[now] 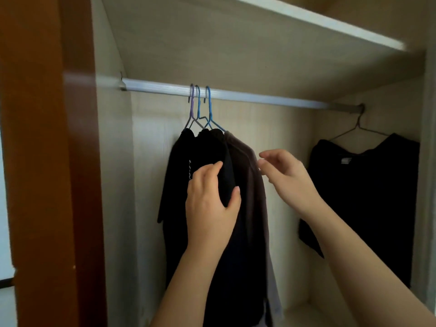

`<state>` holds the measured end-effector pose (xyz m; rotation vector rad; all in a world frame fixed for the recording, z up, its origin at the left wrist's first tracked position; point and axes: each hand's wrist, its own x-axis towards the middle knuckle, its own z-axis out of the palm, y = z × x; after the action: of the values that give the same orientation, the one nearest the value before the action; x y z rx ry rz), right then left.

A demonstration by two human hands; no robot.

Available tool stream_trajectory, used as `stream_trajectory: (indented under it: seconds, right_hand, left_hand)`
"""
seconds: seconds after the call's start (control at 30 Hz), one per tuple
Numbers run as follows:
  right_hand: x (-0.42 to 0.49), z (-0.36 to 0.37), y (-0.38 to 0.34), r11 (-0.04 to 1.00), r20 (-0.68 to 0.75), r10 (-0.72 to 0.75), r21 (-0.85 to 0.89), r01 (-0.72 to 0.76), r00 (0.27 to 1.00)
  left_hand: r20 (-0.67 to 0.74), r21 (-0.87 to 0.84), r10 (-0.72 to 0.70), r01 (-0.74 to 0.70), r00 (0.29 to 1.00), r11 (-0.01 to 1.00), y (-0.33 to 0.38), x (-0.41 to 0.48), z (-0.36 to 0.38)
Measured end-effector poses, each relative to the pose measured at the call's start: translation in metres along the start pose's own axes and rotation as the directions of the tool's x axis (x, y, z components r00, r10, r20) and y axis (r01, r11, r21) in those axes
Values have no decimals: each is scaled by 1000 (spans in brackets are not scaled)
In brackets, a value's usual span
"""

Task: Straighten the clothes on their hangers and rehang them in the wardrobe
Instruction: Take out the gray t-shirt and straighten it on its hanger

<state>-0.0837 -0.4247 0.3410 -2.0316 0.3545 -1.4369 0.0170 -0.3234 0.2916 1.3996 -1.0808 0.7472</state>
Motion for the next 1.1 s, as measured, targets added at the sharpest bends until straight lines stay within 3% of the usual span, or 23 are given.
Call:
stream_trajectory:
  seconds: [0.23,0.53,0.77,0.87,1.1]
  right_hand:
    - [46,19,6,994,88,9,-107,1,996]
    - [80,5,34,977,78,8,-213,9,997]
    - [107,20,30,872,123,26,-488,38,992]
    - [110,28,30,893,111,23,-449,30,994]
    - [109,22,38,970,-98,121,-198,-139,988]
  left_hand:
    - [10,73,-93,92,996,993,-9,25,23]
    - [-47,-77,-160,156,986,985,-27,29,14]
    - [-48,-122,-152,146,987,982,-34,28,5]
    - [-36,-138,-158,151,987,979,-36,27,2]
    - [23,-161,-163,165,986,973,-38,18,0]
